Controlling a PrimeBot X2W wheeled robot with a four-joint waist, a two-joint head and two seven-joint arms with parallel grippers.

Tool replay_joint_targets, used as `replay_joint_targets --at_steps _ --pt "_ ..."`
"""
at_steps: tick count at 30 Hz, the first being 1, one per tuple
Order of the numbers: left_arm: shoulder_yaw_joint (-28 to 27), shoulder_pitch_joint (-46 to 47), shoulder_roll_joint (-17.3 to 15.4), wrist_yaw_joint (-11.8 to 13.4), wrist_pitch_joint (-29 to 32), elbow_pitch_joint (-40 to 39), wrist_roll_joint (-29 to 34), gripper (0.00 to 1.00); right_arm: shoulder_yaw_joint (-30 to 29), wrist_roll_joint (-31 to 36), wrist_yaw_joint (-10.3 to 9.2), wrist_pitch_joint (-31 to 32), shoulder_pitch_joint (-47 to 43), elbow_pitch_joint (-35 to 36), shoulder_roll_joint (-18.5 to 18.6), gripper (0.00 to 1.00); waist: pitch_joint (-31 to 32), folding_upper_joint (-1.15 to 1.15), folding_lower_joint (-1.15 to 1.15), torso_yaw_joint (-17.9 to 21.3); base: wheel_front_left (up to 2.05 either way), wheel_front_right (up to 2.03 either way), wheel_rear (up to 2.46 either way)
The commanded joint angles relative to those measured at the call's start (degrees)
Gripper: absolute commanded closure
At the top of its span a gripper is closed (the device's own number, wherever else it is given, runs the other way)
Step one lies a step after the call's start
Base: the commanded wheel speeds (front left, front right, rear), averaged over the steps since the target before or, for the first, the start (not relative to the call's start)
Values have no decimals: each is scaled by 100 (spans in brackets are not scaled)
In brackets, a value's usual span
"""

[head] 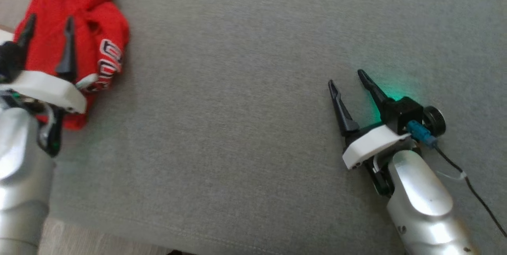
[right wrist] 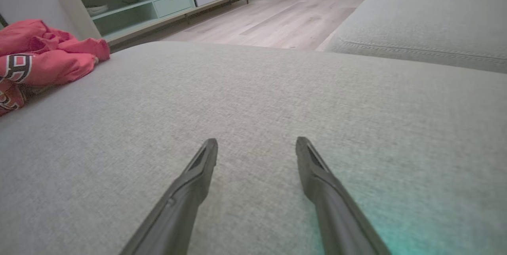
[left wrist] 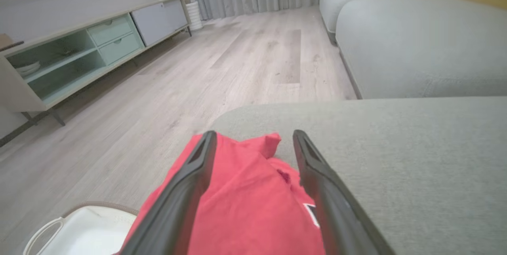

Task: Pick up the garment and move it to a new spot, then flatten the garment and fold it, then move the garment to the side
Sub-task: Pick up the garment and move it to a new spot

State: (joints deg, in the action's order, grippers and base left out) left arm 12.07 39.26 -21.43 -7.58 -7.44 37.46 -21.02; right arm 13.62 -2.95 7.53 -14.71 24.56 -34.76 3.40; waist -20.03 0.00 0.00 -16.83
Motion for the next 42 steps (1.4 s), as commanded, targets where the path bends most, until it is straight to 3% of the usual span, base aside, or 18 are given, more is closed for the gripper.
replay_joint_targets --at_steps 1,8,14,15,16,24,30,36,42 --pt "-190 294 -426 10 56 75 -35 0 81 21 -4 -29 -10 14 54 0 -164 0 0 200 0 0 0" --pt "-96 716 -555 156 589 1276 -2 0 86 -17 -4 -29 20 8 76 0 -263 0 0 434 0 0 0" --pt "-66 831 -473 255 1242 2063 -110 0 91 -60 -4 -29 11 -44 65 0 -238 0 0 512 0 0 0" --pt "-68 837 -442 233 1344 2152 -157 94 98 -74 -4 -29 4 -56 61 0 -220 0 0 520 0 0 0" --pt "-70 861 -439 223 1308 2170 -173 100 98 -92 -4 -29 -2 -63 56 0 -211 0 0 525 0 0 0" --pt "47 1351 -728 540 -285 1587 238 100 39 -229 -4 -29 -121 -88 13 0 53 0 0 615 0 0 0" --pt "254 1635 -706 476 -660 773 468 100 69 -377 -4 -29 -318 -91 -29 0 446 0 0 862 0 0 0" --pt "477 1524 -193 313 -688 38 312 100 174 -549 -4 -29 -454 -47 -48 0 850 0 0 1429 0 0 0" --pt "740 957 590 266 -679 -395 3 100 407 -713 -4 -29 -553 15 -51 0 1110 0 0 2286 0 0 0"
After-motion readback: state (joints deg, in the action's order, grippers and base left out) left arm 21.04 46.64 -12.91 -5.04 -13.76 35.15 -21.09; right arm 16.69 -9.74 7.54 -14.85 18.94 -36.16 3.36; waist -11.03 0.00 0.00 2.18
